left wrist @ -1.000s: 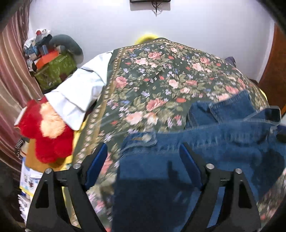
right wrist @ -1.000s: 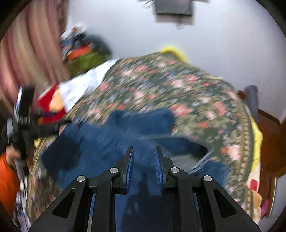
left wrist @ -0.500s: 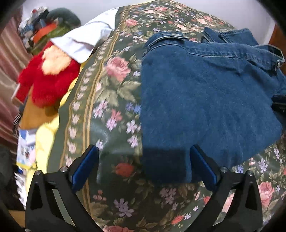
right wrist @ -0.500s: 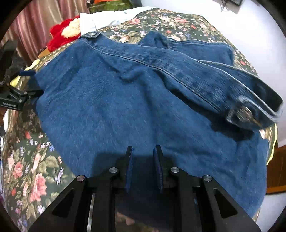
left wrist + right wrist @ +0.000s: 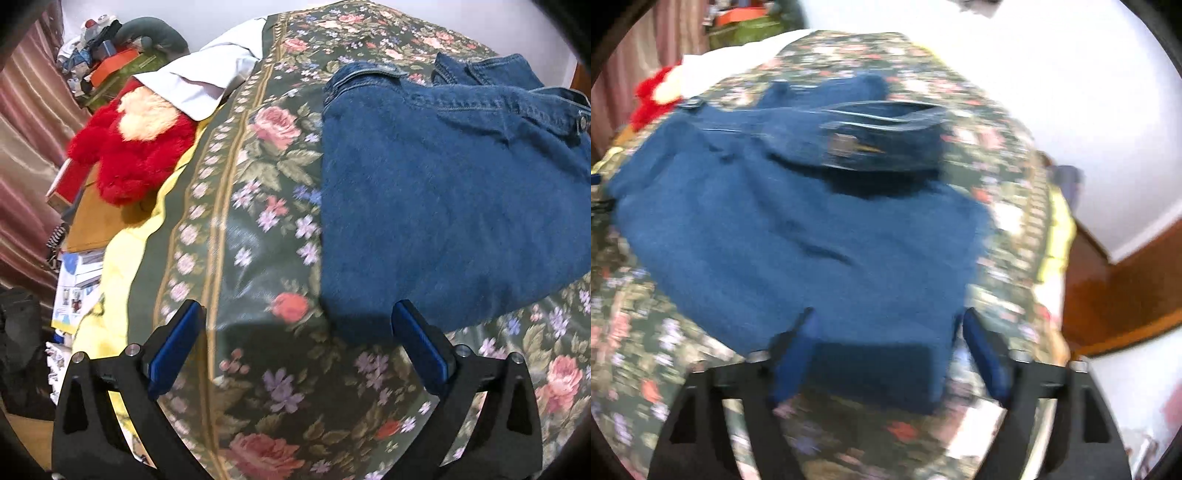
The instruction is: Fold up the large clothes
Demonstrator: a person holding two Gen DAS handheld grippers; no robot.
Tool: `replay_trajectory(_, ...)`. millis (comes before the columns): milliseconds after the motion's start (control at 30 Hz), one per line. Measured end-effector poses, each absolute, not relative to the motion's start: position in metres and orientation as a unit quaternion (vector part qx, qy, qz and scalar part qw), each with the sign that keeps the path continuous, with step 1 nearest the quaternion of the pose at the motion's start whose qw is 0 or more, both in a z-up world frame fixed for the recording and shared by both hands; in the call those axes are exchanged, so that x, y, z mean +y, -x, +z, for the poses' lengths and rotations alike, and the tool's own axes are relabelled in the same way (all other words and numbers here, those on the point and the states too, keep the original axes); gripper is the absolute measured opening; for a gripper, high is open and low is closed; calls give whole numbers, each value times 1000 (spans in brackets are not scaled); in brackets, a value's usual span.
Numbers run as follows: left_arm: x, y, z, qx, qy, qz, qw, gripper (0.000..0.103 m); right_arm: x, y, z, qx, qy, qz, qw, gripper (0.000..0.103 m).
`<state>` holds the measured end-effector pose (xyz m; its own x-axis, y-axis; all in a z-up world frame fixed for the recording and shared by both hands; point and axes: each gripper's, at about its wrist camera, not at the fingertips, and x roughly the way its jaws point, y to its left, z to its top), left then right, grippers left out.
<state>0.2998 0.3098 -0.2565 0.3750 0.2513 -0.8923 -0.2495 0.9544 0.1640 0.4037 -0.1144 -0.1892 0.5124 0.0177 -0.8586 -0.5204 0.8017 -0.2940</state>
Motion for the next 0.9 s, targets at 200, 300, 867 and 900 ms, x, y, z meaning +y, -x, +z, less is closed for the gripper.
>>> replay_trajectory(200,314,-283,-263,556,-75,227,796,103,-188,-413,-190,509,191,130,829,94)
replay_trajectory(300,313,-275,-252,539,-77,233,806,103,-211,-410,-185,507,164,97,840,94)
replay_trajectory(867,258,-273,-225,409,239,144,869,103,-93,-382,-137,439,63,235,865,95)
replay_trajectory(900,257,-275,-230,412,248,144,865,103,-82,-383,-141,440,67,239,863,95)
